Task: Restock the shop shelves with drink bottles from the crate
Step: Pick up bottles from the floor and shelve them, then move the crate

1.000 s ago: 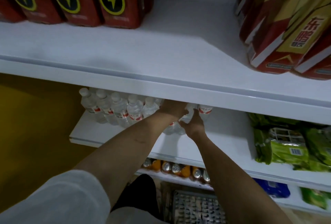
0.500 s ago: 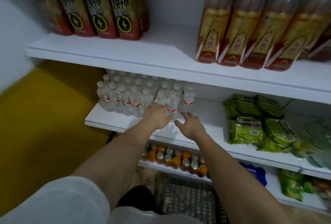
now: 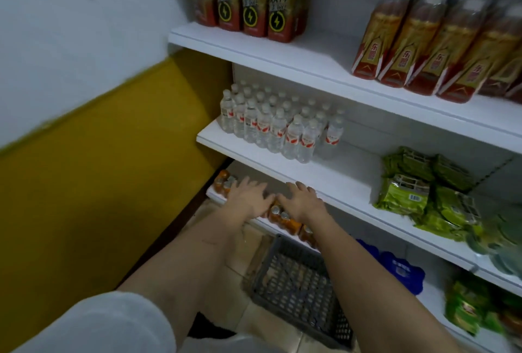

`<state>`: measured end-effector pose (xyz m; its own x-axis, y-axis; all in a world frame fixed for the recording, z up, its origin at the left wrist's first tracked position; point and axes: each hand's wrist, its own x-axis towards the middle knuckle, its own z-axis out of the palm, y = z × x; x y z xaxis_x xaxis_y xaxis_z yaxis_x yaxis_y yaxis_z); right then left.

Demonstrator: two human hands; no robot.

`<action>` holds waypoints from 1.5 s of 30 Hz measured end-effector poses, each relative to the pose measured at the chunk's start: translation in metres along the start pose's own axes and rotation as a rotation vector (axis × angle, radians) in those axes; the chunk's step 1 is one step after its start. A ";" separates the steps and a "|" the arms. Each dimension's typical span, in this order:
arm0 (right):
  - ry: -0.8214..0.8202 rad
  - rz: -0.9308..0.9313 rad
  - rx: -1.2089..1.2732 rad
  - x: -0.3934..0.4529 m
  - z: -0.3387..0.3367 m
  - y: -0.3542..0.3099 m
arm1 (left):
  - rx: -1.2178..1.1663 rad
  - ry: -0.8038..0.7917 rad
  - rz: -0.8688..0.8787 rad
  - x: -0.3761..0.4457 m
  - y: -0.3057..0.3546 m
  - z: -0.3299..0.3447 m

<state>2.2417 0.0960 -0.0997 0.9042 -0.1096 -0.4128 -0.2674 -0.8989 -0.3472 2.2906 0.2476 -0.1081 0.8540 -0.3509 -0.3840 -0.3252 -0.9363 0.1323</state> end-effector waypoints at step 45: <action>-0.872 -0.446 -0.279 -0.034 0.413 -0.327 | -0.955 -0.207 -1.062 -0.282 -0.399 0.309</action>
<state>2.1608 0.5694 -0.3202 0.3145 0.5068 -0.8026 0.2225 -0.8613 -0.4567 2.0544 0.7234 -0.3348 0.4153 0.4334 -0.7998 0.8758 -0.4281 0.2228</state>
